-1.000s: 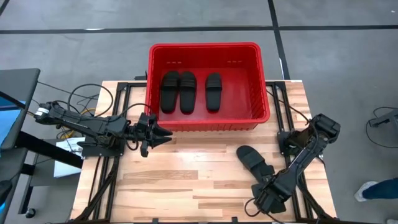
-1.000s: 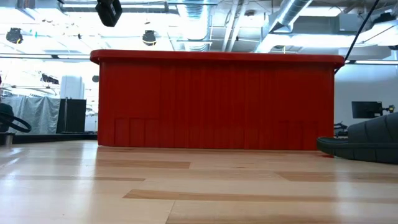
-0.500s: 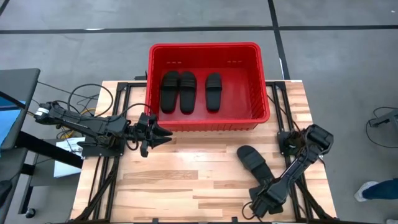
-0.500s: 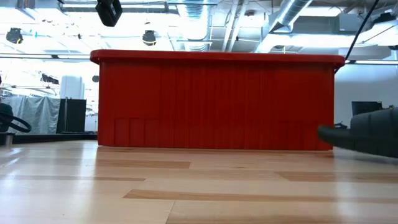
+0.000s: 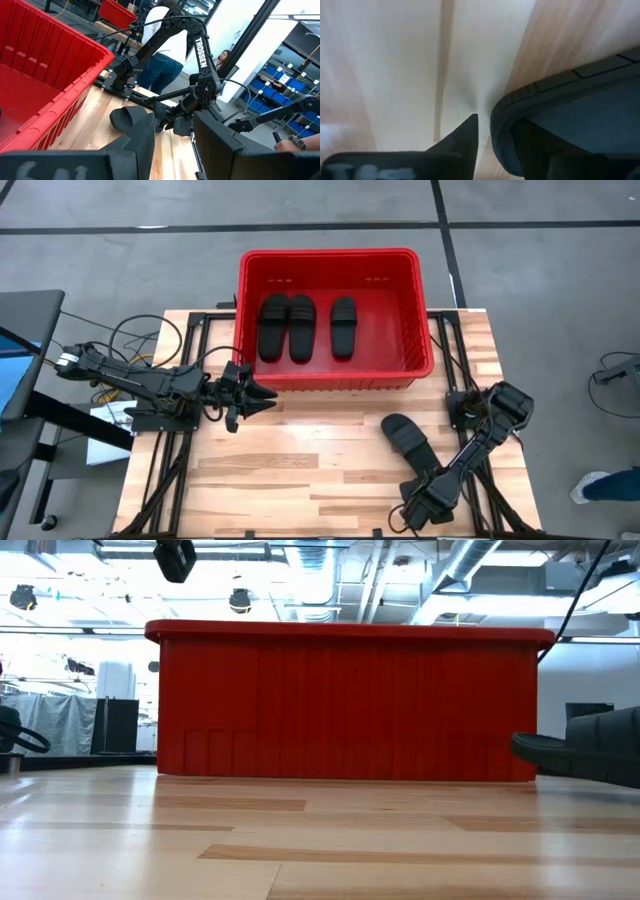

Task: Pick and place slides into bin
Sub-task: Put the black slide into the red container

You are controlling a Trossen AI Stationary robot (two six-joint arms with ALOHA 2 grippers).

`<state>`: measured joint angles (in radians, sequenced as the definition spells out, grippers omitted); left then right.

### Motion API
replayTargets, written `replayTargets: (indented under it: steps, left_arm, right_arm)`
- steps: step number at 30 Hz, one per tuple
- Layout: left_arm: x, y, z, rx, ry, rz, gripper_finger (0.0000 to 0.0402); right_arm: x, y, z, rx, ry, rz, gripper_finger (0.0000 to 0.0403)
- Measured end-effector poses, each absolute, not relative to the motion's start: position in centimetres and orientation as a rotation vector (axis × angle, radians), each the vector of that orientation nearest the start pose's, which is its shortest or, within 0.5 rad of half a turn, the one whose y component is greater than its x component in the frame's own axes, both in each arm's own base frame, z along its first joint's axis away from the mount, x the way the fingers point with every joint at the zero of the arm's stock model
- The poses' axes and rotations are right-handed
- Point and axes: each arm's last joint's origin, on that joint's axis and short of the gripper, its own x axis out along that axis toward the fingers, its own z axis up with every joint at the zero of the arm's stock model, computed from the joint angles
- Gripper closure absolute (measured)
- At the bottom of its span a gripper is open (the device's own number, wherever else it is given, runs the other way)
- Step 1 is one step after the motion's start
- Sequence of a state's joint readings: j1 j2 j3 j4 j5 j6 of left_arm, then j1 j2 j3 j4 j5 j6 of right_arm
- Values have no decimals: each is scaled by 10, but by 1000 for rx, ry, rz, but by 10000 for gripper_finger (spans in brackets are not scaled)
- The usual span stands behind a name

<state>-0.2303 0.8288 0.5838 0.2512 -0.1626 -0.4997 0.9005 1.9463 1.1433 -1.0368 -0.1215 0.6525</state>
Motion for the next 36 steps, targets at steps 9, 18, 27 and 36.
replayTargets:
  steps: [9,18,27,36]
  left_arm:
    - [186,-39,297,-500,15,-67,276]
    - [186,-39,297,-499,20,-66,276]
    - [186,-39,297,-498,21,-65,276]
    - [186,-39,296,-498,26,-72,276]
  right_arm:
    - [194,232,121,-217,1878,82,394]
    - [202,225,121,-165,1902,67,401]
    - [199,227,138,-148,1847,97,402]
    - [206,225,162,-54,1688,103,402]
